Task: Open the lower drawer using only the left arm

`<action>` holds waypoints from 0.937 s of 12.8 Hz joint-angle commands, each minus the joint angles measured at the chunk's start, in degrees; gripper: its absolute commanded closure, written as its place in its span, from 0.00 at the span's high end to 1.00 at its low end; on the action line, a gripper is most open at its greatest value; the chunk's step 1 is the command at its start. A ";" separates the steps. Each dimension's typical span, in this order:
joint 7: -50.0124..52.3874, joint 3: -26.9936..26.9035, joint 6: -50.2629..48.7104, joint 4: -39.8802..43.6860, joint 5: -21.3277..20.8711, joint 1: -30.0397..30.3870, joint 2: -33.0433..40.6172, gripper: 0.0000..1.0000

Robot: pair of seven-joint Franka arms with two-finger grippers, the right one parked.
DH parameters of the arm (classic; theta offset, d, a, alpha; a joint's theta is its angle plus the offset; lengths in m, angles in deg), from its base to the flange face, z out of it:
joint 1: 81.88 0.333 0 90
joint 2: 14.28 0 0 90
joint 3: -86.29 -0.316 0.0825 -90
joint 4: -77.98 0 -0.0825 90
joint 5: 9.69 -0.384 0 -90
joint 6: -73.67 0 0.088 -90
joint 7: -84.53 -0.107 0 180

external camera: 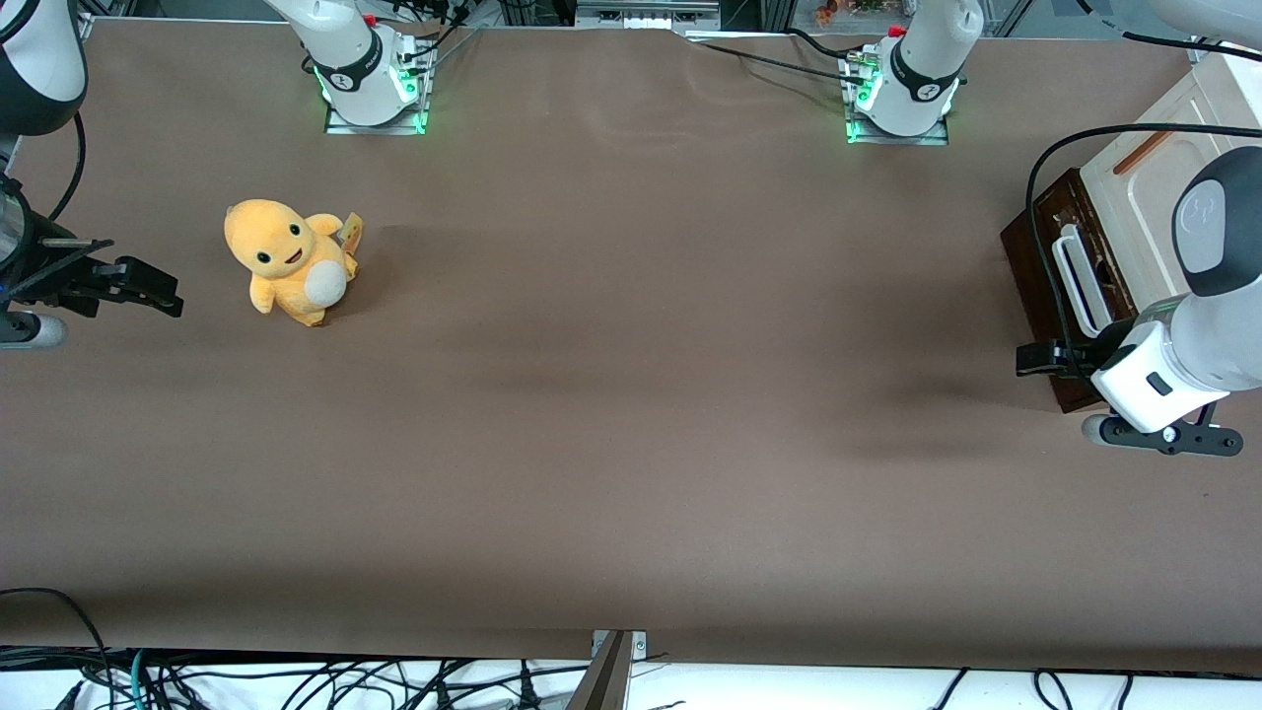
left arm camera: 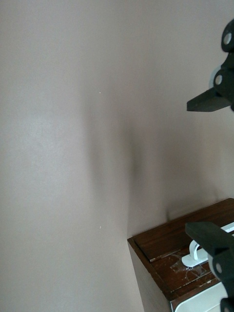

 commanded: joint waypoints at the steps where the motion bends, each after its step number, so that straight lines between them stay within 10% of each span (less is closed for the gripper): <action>1: 0.66 -0.04 0.11 -0.62 0.45 -0.14 0.63 1.00; 9: 2.14 -0.21 0.11 -0.53 3.44 0.04 0.72 1.00; 12: 4.87 0.22 -1.55 -0.71 -2.50 -1.71 0.72 1.00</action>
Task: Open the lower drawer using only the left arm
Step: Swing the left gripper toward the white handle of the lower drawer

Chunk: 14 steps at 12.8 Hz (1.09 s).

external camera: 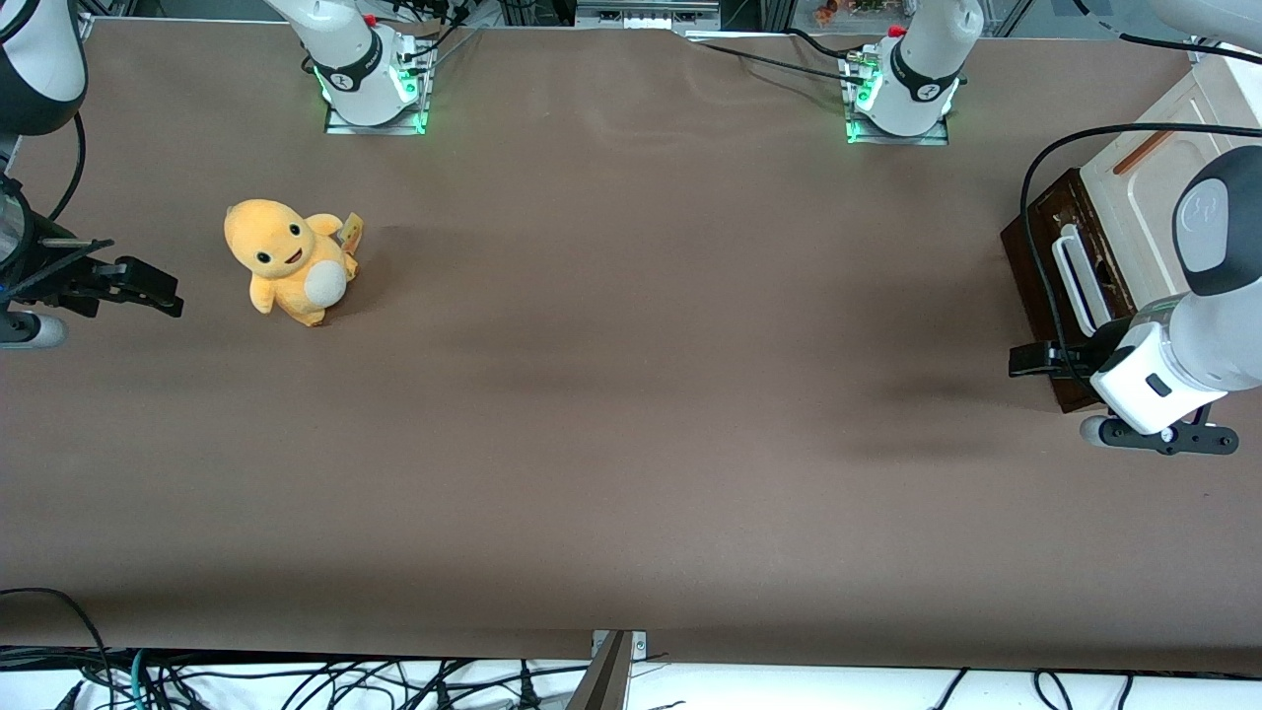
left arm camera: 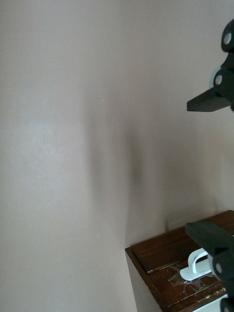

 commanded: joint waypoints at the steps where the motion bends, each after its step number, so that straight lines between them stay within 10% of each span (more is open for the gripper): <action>1: 2.80 0.17 -2.63 -0.68 -6.47 -3.74 0.54 1.00; 10: 17.04 0.25 -3.87 -2.08 -18.18 -11.05 -0.69 1.00; 14: 21.61 0.34 -8.68 -2.61 -30.63 -15.70 -3.76 1.00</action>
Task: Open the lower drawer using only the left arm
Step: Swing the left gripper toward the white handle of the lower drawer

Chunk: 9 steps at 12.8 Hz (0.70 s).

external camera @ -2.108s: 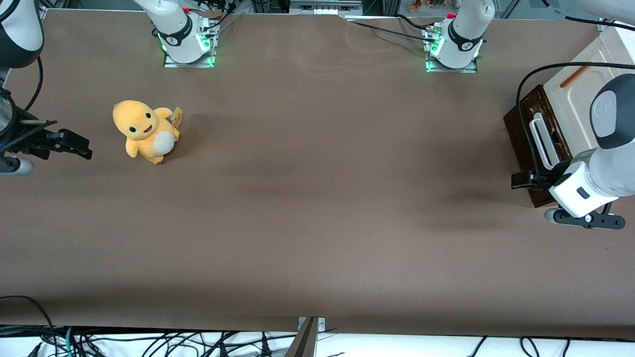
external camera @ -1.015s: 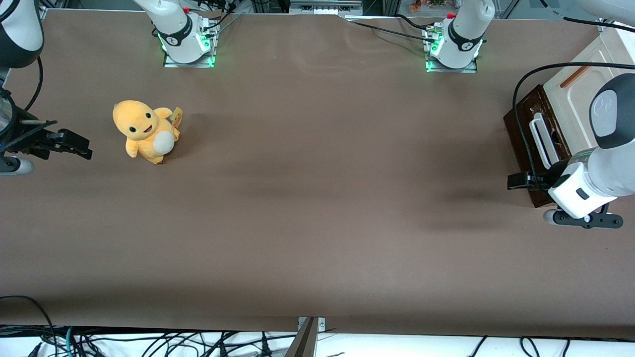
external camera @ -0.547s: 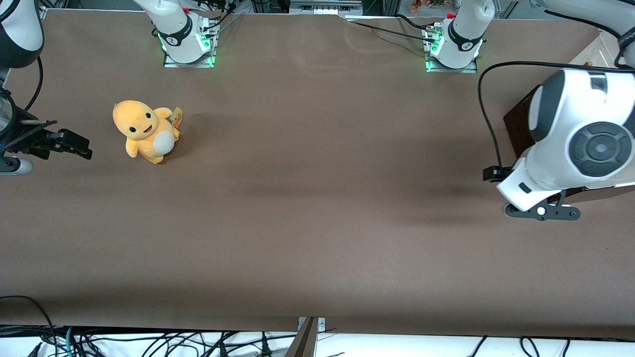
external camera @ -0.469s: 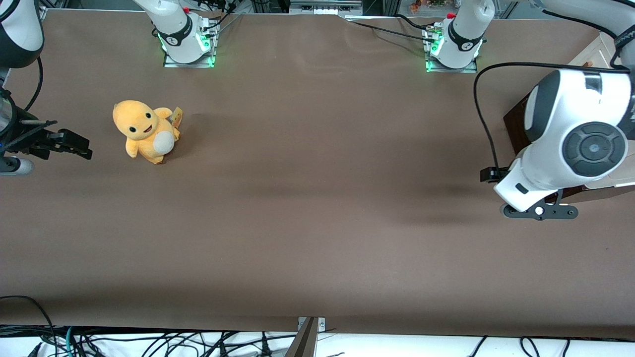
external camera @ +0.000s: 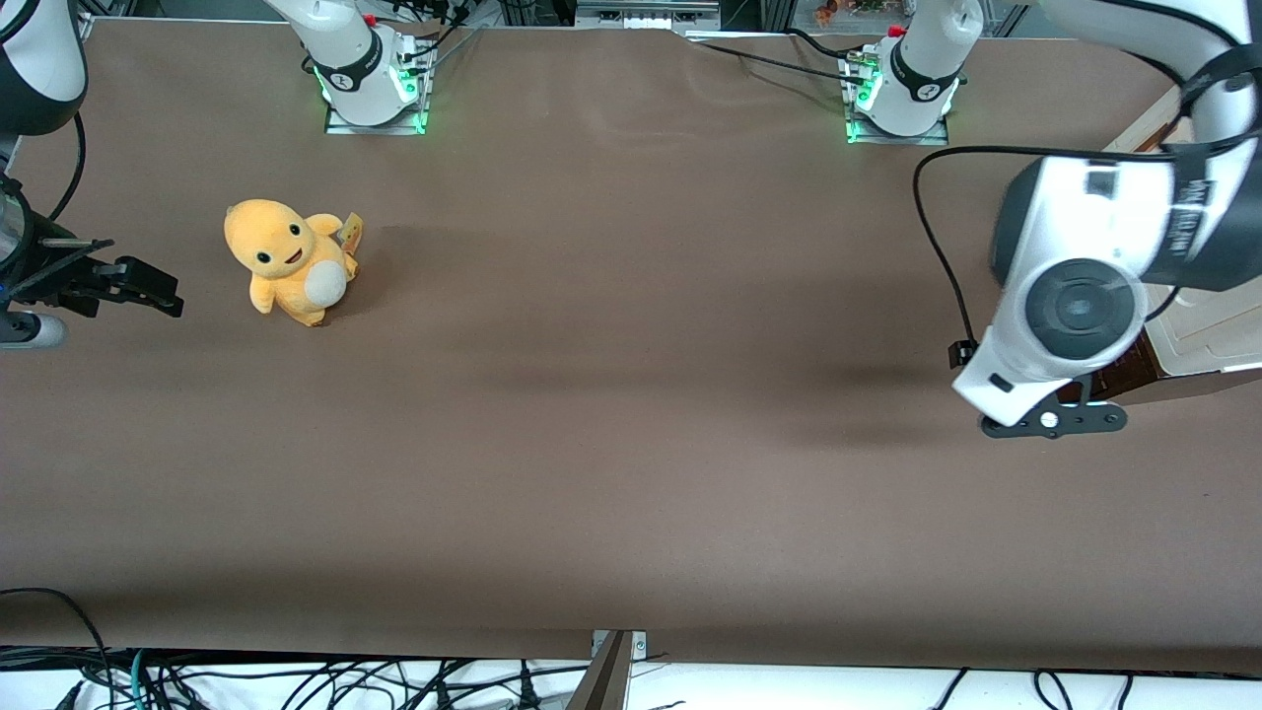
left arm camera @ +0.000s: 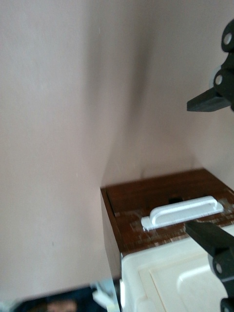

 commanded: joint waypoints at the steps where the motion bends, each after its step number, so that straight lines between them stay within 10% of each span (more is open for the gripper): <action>1: 2.25 -0.42 -5.39 -0.18 -8.29 -3.41 -2.57 1.00; 9: 14.18 -0.42 -12.44 -2.28 -17.46 -5.44 -9.70 1.00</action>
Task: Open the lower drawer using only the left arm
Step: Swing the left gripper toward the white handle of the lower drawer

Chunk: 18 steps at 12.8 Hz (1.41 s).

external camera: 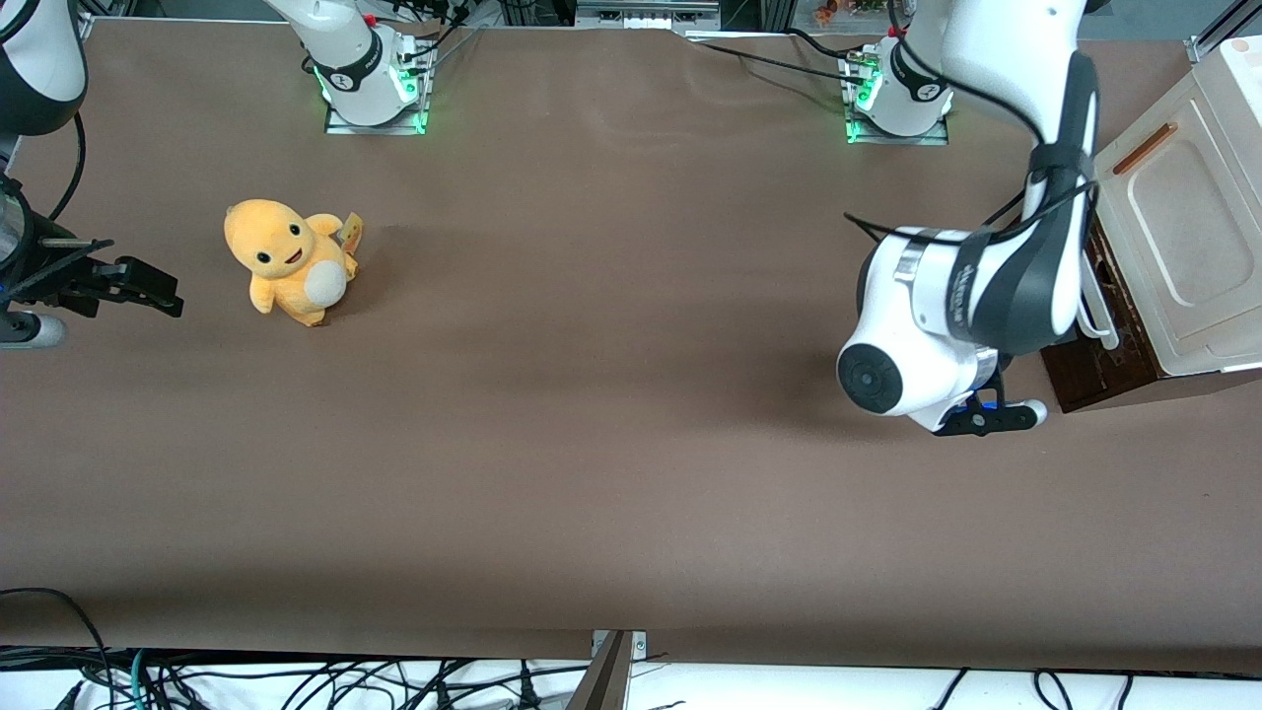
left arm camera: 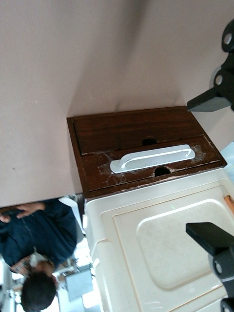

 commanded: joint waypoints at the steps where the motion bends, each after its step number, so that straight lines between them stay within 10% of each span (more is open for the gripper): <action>1: 6.78 -0.45 -1.13 -1.82 -2.16 -0.78 -1.07 1.00; 18: 26.14 -0.36 0.10 -18.17 -11.30 -0.08 -3.36 1.00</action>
